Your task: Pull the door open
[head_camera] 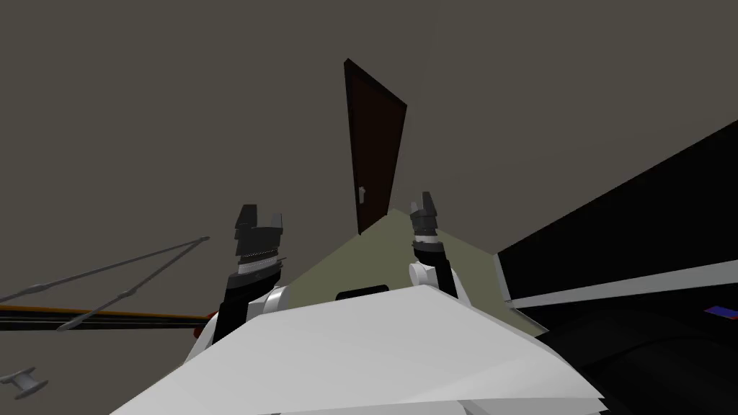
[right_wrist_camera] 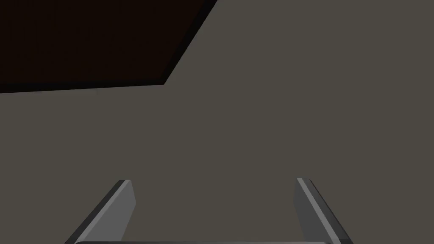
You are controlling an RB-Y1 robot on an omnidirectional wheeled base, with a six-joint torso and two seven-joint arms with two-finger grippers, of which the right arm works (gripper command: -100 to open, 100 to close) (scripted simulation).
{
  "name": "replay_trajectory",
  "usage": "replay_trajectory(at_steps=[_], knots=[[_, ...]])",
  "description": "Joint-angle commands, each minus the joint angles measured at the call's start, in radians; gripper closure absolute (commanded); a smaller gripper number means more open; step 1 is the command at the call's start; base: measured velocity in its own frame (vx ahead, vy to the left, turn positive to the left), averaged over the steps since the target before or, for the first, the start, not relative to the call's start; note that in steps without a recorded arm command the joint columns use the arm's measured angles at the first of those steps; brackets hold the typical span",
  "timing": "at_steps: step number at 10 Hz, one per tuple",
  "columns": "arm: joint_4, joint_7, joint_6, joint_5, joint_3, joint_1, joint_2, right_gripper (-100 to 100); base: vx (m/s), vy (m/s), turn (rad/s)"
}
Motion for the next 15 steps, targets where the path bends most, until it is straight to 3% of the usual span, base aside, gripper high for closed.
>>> replay_trajectory(at_steps=[1,5,8,15], knots=[[0.026,0.01,-0.016,0.028,-0.029,-0.004,-0.014,-100,0.066,0.076,0.159],[0.091,0.034,-0.054,0.097,-0.1,-0.013,-0.043,-100,0.157,-0.045,0.189],[0.158,0.059,-0.094,0.17,-0.174,-0.023,-0.063,-100,0.131,-0.042,0.212],[0.272,0.101,-0.161,0.291,-0.297,-0.04,-0.086,-100,0.101,-0.033,0.169]])
